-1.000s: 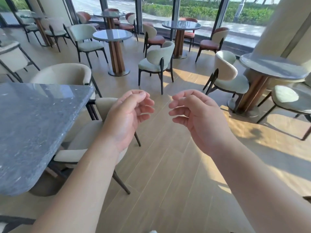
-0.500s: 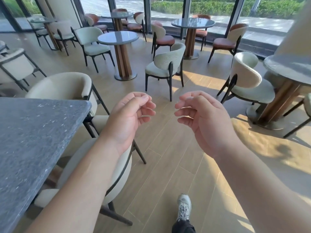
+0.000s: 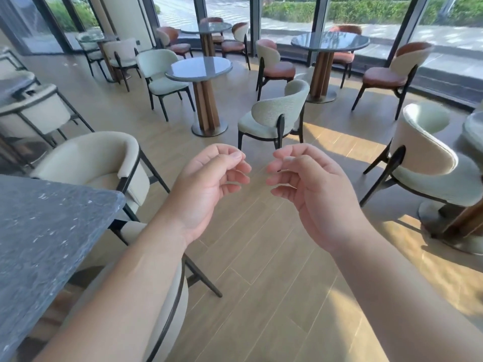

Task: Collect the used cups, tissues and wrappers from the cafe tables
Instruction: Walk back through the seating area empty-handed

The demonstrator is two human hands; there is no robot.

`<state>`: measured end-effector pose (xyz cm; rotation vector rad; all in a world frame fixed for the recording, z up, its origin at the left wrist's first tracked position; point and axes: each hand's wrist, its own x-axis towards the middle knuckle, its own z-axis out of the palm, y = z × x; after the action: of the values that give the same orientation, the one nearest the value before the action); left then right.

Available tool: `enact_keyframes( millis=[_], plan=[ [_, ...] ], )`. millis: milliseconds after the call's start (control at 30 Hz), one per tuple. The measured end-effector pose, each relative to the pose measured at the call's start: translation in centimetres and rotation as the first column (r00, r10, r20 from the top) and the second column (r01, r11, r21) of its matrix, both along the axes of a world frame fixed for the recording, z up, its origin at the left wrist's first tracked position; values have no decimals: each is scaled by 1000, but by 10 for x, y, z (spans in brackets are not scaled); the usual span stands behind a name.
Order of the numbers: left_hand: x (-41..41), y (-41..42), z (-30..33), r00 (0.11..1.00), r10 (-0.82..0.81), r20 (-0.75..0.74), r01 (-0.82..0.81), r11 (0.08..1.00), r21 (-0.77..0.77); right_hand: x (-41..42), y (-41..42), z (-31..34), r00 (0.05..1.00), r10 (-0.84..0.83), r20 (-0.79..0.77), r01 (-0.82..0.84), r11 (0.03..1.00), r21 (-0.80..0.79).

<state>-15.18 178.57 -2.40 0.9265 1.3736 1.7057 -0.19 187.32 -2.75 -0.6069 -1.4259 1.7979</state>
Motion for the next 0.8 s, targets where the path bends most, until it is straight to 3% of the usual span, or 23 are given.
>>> enact_keyframes(
  millis=[200, 400, 800],
  plan=[
    [-48, 61, -10, 996, 88, 22, -88, 996, 2, -50, 73, -7, 999, 42, -1, -42, 999, -24],
    [-113, 137, -31, 994, 97, -48, -98, 995, -19, -118, 152, -25, 998, 19, 54, -17, 999, -43],
    [-343, 307, -11, 989, 147, -32, -145, 989, 41, -354, 310, 4, 993, 81, 83, -83, 996, 27]
  ],
)
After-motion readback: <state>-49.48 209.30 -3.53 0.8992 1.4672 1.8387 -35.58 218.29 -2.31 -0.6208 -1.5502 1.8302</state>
